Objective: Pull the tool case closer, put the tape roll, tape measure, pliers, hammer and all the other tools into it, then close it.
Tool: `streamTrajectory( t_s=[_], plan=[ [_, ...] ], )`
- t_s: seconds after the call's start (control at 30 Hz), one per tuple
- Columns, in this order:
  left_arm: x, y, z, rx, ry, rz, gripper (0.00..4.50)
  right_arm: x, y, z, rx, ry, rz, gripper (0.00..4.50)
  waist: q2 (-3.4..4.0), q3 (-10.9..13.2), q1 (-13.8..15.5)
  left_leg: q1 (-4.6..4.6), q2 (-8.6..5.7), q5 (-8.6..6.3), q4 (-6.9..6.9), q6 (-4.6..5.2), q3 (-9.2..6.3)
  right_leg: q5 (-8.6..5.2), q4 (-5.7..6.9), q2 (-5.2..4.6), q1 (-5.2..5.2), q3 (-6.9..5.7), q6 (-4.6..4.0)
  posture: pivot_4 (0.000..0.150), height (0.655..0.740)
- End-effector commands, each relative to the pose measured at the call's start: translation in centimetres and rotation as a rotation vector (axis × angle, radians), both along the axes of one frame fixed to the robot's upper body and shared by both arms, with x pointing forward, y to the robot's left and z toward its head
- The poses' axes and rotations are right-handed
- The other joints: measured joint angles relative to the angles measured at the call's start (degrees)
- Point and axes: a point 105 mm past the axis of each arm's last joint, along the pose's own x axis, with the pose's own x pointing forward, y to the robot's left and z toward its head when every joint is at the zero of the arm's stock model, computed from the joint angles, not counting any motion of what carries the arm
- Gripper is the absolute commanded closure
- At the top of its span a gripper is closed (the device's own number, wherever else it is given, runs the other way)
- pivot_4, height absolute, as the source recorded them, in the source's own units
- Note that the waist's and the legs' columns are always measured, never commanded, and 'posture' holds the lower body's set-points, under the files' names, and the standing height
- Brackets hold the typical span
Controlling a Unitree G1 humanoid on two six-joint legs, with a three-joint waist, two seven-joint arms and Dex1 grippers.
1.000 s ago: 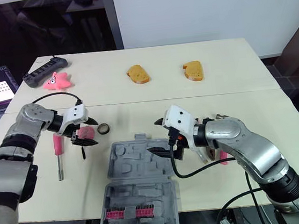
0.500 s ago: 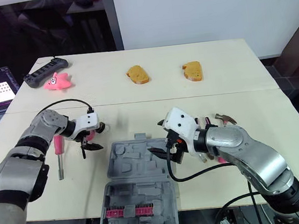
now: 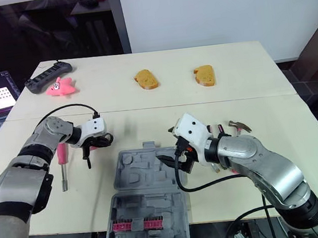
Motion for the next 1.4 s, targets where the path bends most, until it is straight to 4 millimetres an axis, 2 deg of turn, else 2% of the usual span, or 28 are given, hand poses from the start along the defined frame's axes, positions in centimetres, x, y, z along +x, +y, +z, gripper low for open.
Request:
streamTrajectory(
  t_s=[0.03, 0.3, 0.43, 0.63, 0.77, 0.9, 1.27, 1.4],
  plan=[
    [0.6, 0.4, 2.1, -0.049, -0.049, 0.010, 4.39, -0.2, 0.4, 0.7, 0.019, -0.042, 0.012, 0.00, 0.00, 0.0, 0.0, 0.00, 0.00, 0.00, 0.00, 0.00, 0.00, 0.00, 0.00, 0.00, 0.00, 0.00, 0.00, 0.150, 0.7400],
    [-0.2, 0.4, 4.7, -0.156, -0.008, -0.052, 4.39, -0.2, 0.8, 0.6, 0.030, -0.041, 0.015, 0.00, 0.00, 0.0, 0.0, -0.01, 0.00, 0.00, 0.00, 0.00, 0.00, 0.00, 0.00, 0.00, 0.00, -0.01, 0.00, 0.150, 0.7400],
    [-1.3, 0.7, 5.1, -0.161, 0.065, -0.115, 4.39, -0.3, 1.2, 0.5, 0.041, -0.035, 0.023, 0.00, 0.00, 0.0, -0.1, 0.00, 0.00, 0.00, -0.01, 0.00, 0.00, 0.00, 0.00, 0.00, 0.00, -0.01, 0.00, 0.150, 0.7400],
    [-2.5, -0.3, 4.2, -0.091, 0.125, -0.248, 4.39, -0.2, 1.6, 0.3, 0.051, -0.030, 0.030, 0.00, 0.00, 0.0, 0.0, -0.01, 0.00, 0.00, 0.00, 0.00, -0.01, 0.00, 0.00, -0.01, 0.00, -0.01, -0.01, 0.150, 0.7400],
    [-3.6, -2.6, 3.6, -0.073, 0.138, -0.387, 4.39, -0.2, 1.9, 0.2, 0.060, -0.025, 0.032, 0.00, 0.00, 0.0, 0.0, -0.02, 0.01, 0.00, 0.00, 0.00, -0.02, 0.00, 0.00, -0.02, 0.00, 0.00, -0.01, 0.150, 0.7400],
    [-5.4, -3.4, 2.8, -0.050, 0.189, -0.480, 4.39, -0.3, 2.0, 0.2, 0.064, -0.023, 0.031, 0.00, 0.01, 0.0, -0.2, -0.01, 0.02, 0.00, 0.00, 0.00, -0.03, 0.00, 0.02, 0.00, -0.01, 0.01, -0.01, 0.150, 0.7400],
    [-6.0, -5.5, 2.1, -0.068, 0.262, -0.526, 4.39, -0.6, 2.0, -0.1, 0.076, -0.014, 0.003, 0.00, 0.01, 0.0, 0.1, -0.12, 0.02, -0.15, 0.33, 0.28, -0.04, -0.01, 0.03, 0.03, 0.01, 0.00, -0.02, 0.150, 0.7400],
    [-5.9, -5.5, 1.6, -0.057, 0.275, -0.522, 4.39, -0.6, 2.0, -0.1, 0.078, -0.012, -0.004, 0.00, 0.01, 0.0, 0.0, -0.20, 0.02, -0.18, 0.45, 0.33, -0.03, -0.02, 0.03, 0.03, 0.00, -0.01, -0.01, 0.150, 0.7400]
  ],
)
